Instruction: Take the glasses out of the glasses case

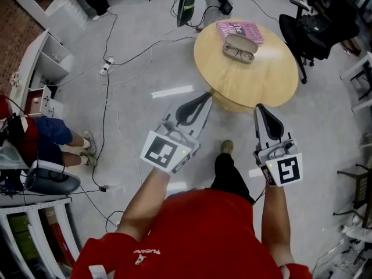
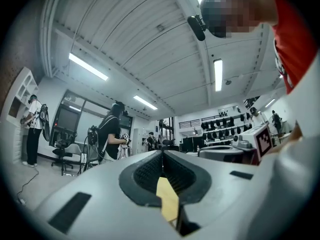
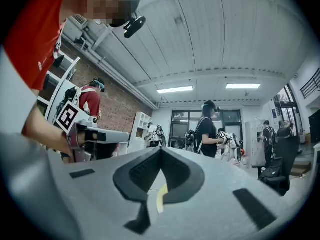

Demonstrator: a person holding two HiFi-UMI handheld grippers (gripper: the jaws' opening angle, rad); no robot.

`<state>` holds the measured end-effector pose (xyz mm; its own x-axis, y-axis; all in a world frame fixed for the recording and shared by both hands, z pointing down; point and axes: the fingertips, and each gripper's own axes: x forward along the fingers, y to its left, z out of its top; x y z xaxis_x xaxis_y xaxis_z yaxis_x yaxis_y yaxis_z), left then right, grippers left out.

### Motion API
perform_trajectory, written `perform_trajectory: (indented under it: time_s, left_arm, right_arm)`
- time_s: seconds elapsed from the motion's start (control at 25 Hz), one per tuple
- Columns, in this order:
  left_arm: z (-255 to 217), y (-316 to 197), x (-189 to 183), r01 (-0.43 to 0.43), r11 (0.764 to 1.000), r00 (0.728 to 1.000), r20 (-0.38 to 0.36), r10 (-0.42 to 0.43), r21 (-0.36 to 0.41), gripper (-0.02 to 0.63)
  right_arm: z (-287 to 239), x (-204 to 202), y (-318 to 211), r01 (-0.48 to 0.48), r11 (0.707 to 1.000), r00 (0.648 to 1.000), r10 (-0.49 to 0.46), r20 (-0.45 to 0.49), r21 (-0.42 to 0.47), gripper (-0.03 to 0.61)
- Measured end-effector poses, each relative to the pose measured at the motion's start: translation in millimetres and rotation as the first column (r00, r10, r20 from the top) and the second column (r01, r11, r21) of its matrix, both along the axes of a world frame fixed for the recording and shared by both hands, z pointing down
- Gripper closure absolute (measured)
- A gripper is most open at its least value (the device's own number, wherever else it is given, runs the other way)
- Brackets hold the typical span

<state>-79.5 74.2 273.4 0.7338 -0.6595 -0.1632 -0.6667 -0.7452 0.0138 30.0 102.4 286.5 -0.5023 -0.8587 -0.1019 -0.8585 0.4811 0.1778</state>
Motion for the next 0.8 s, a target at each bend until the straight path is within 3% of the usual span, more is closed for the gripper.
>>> perform_trajectory:
  time_s: [0.36, 0.8]
  left_arm:
    - [21, -152, 67, 0.104, 0.994, 0.993, 0.059, -0.102, -0.044, 0.601]
    - [43, -246, 92, 0.166, 0.984, 0.984, 0.073, -0.162, -0.059, 0.601]
  right_arm:
    - [39, 69, -167, 0.080, 0.993, 0.993, -0.088, -0.085, -0.092, 0.574]
    - [92, 75, -284, 0.170, 0.961, 0.953, -0.217, -0.212, -0.217, 0.572]
